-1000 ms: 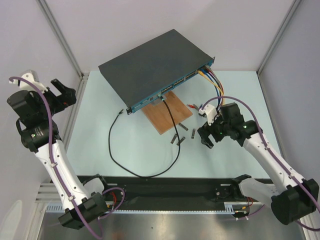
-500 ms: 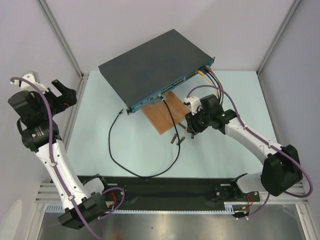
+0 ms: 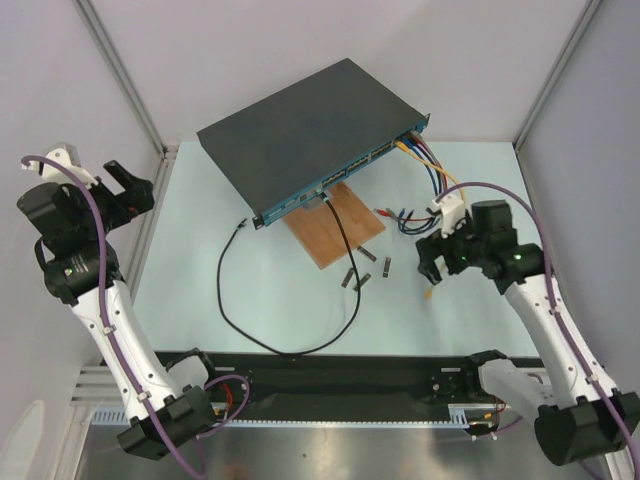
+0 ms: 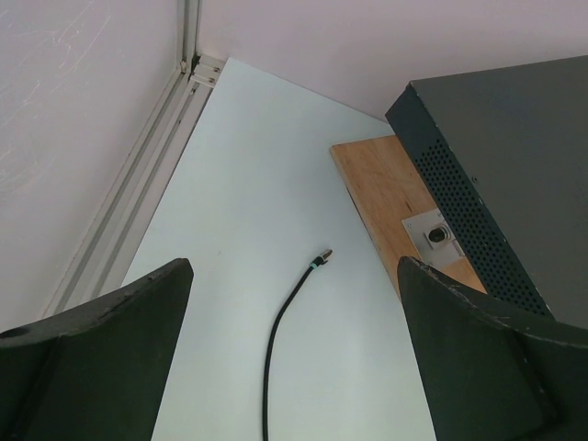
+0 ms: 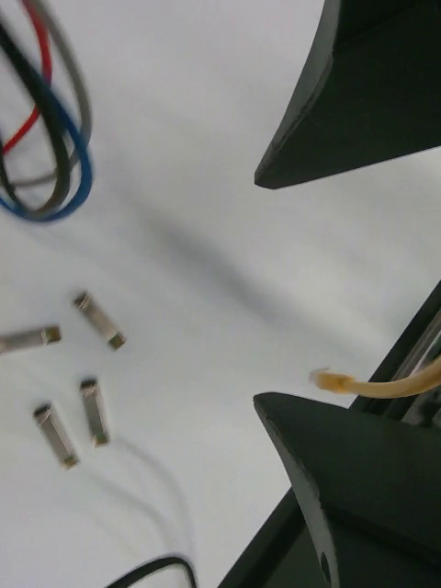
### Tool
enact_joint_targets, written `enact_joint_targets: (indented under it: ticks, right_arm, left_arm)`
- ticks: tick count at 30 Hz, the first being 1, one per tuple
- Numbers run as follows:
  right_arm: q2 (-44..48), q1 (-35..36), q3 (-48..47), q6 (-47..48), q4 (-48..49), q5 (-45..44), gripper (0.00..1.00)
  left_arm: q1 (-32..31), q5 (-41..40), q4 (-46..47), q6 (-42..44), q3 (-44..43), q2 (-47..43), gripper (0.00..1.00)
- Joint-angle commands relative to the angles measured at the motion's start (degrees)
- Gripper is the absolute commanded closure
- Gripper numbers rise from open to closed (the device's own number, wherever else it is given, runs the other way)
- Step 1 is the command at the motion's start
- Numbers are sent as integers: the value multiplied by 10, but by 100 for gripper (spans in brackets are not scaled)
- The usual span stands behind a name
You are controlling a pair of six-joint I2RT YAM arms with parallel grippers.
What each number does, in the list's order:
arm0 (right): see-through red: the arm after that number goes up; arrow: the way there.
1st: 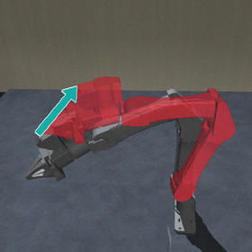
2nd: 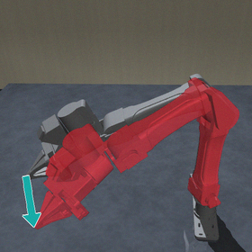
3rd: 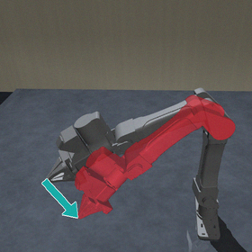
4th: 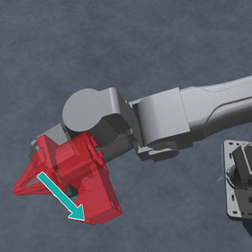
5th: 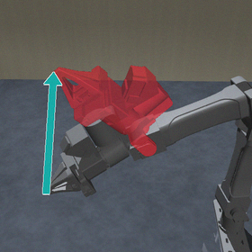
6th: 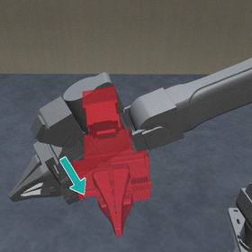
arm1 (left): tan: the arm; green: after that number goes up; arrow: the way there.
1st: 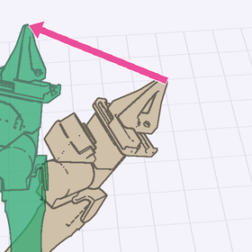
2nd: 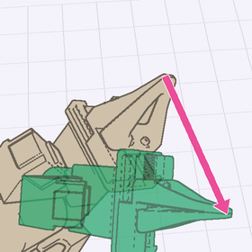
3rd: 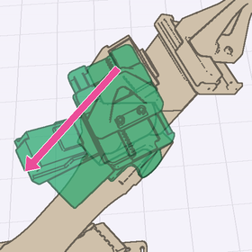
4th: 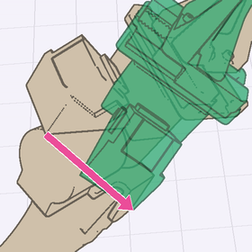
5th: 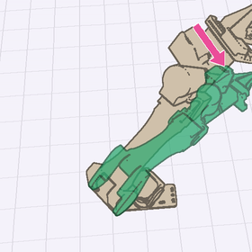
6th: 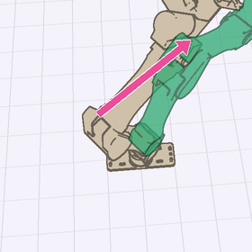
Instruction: Insert the plug into the switch port
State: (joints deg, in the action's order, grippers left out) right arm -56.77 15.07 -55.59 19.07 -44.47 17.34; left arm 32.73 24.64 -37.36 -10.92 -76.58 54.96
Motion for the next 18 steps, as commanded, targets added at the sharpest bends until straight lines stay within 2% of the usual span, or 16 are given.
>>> enact_joint_targets:
  ticks: [1, 3, 4, 7, 11, 15, 17, 18]
  right_arm:
    - [6, -83, -52, 145, -133, 43, 0]
    - [3, -140, -63, 200, -176, 80, 0]
    - [3, -203, -66, 250, -207, 91, 0]
    - [-17, -288, -100, 325, -275, 139, 0]
    - [-69, -434, -207, 423, -343, 199, 0]
    - [-129, -469, -310, 418, -400, 281, 0]
    - [-148, -453, -338, 387, -395, 305, 0]
    - [-149, -414, -357, 337, -377, 318, 0]
  left_arm:
    - [-5, 12, 21, 5, 3, -11, 0]
    - [-5, 13, 22, 2, 3, -11, 0]
    - [-5, 13, 22, 2, 2, -10, 0]
    - [-6, 13, 23, 3, 0, -10, 0]
    - [-6, 15, 19, 3, -2, -6, 0]
    - [-6, 19, 23, 0, -1, -4, 0]
    - [-6, 19, 26, -4, 0, -2, 0]
    - [-6, 19, 26, -7, -1, -1, 0]
